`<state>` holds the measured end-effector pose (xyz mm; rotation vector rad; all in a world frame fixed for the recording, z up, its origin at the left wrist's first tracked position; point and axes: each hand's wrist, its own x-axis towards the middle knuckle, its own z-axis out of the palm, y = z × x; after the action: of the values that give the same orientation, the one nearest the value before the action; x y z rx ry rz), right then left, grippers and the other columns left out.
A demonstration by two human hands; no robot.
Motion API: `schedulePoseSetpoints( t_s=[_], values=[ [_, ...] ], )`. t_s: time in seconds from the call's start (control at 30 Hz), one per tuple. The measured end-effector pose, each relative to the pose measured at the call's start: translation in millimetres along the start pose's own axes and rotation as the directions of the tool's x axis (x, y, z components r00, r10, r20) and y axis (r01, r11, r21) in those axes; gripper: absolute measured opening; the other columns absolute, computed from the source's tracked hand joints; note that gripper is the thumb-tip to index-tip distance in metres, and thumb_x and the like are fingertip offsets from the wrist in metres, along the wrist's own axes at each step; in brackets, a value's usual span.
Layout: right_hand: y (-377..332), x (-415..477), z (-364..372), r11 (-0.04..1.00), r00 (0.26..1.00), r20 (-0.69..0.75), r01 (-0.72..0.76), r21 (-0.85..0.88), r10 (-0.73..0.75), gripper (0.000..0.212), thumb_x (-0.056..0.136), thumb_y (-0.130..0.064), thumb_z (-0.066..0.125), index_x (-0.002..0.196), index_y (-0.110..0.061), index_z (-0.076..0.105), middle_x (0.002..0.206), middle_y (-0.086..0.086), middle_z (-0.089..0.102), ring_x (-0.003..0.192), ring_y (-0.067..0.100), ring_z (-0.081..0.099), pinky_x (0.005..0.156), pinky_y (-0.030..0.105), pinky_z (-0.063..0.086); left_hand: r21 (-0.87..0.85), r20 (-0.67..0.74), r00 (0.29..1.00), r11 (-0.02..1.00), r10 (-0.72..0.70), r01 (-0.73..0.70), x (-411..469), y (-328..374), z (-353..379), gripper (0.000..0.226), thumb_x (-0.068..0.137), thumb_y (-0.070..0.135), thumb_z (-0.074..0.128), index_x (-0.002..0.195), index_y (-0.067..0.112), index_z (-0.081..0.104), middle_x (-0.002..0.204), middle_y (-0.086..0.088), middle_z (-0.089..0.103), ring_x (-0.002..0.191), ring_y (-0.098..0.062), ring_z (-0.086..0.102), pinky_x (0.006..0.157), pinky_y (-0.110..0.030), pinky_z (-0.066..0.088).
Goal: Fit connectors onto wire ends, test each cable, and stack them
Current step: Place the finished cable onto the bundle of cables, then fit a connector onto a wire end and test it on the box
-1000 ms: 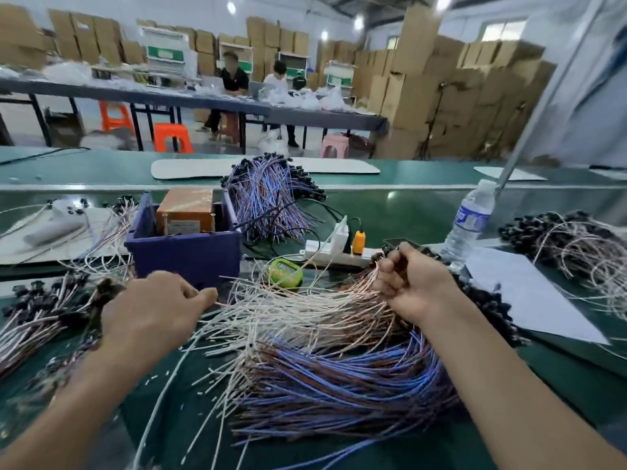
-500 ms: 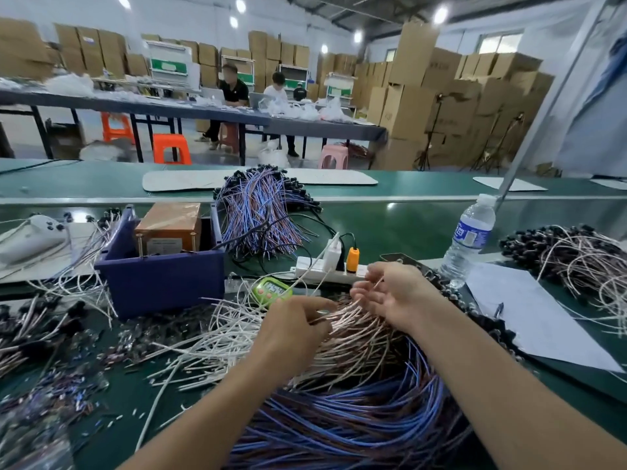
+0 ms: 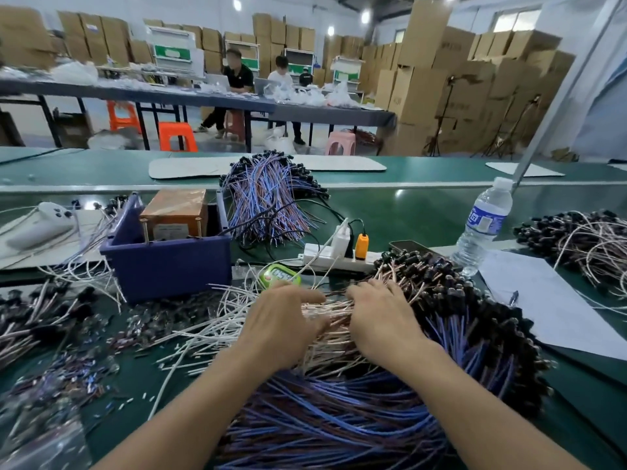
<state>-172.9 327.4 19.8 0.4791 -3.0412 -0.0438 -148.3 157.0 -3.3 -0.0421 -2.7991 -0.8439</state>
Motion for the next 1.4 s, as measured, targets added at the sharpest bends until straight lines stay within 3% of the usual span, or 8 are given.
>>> schedulePoseSetpoints(
  t_s=[0.07,0.23,0.47,0.7,0.83,1.0,1.23,1.4],
  values=[
    [-6,0,-2,1.0,0.998,-0.056,-0.005,-0.015,0.004,0.045,0.088,-0.011,0.049,0.131,-0.022,0.057,0.133,-0.001,0.058,0.131,0.023,0.045,0.12,0.043,0.022,0.032,0.058,0.998,0.999,-0.025,0.023,-7,-17,-11,0.045,0.085,0.061,0.072,0.125,0.04,0.069,0.138,0.013,0.064,0.121,-0.009,0.057,0.105,-0.034,0.044],
    [-70,3,-12,0.953,0.972,-0.219,0.144,0.268,-0.085,0.036,0.089,-0.013,0.065,0.123,-0.025,0.066,0.124,-0.002,0.066,0.122,0.02,0.052,0.119,0.037,0.025,-0.097,0.016,0.996,0.991,-0.091,0.092,-22,-30,-35,0.033,0.087,0.049,0.075,0.119,0.043,0.073,0.12,0.012,0.075,0.097,-0.004,0.066,0.087,-0.027,0.05],
    [-173,4,-16,0.764,0.974,-0.138,0.228,0.604,-0.182,0.043,0.076,-0.009,0.048,0.107,-0.024,0.072,0.098,0.001,0.075,0.094,0.025,0.064,0.081,0.037,0.051,-0.214,-0.242,0.951,0.967,-0.191,0.14,-62,-91,-104,0.029,0.081,0.033,0.065,0.104,0.05,0.072,0.09,0.025,0.076,0.083,0.003,0.07,0.08,-0.031,0.058],
    [-296,12,-2,0.662,0.945,-0.039,0.257,0.704,-0.326,0.045,0.083,-0.01,0.053,0.118,-0.036,0.067,0.098,-0.001,0.075,0.088,0.025,0.068,0.073,0.034,0.054,-0.06,-0.476,0.78,0.9,-0.405,0.431,-101,-179,-167,0.018,0.084,0.027,0.073,0.092,0.042,0.08,0.087,0.012,0.079,0.083,-0.015,0.071,0.084,-0.033,0.058],
    [-341,25,7,0.703,0.942,-0.009,0.258,0.663,-0.337,0.036,0.082,-0.007,0.054,0.107,-0.028,0.069,0.1,0.003,0.07,0.091,0.027,0.066,0.08,0.035,0.057,-0.025,-0.663,0.616,0.835,-0.425,0.55,-117,-219,-177,0.024,0.085,0.018,0.077,0.107,0.029,0.08,0.127,0.002,0.072,0.117,-0.019,0.056,0.102,-0.037,0.044],
    [-367,43,12,0.74,0.921,-0.085,0.359,0.569,-0.381,0.023,0.085,-0.008,0.055,0.094,-0.03,0.054,0.095,0.006,0.063,0.088,0.029,0.059,0.077,0.034,0.047,0.066,-0.528,0.72,0.823,-0.451,0.564,-124,-236,-159,0.058,0.088,0.022,0.068,0.145,0.022,0.055,0.146,0.001,0.056,0.137,-0.019,0.043,0.116,-0.039,0.033],
    [-375,48,-2,0.817,0.839,-0.311,0.525,0.24,-0.447,0.027,0.091,-0.008,0.055,0.101,-0.027,0.071,0.096,0.0,0.067,0.104,0.023,0.054,0.084,0.038,0.041,0.07,-0.485,0.792,0.886,-0.371,0.459,-127,-250,-159,0.036,0.097,0.024,0.064,0.132,0.029,0.069,0.141,0.005,0.063,0.134,-0.017,0.053,0.111,-0.04,0.037],
    [-355,36,-26,0.707,0.915,-0.3,0.399,0.583,-0.269,0.012,0.095,-0.026,0.059,0.094,-0.031,0.071,0.078,-0.012,0.063,0.074,0.014,0.06,0.066,0.033,0.047,-0.019,-0.622,0.687,0.885,-0.375,0.466,-125,-246,-160,0.024,0.102,0.023,0.058,0.115,0.028,0.078,0.117,0.004,0.076,0.121,-0.022,0.059,0.097,-0.034,0.036]
  ],
)
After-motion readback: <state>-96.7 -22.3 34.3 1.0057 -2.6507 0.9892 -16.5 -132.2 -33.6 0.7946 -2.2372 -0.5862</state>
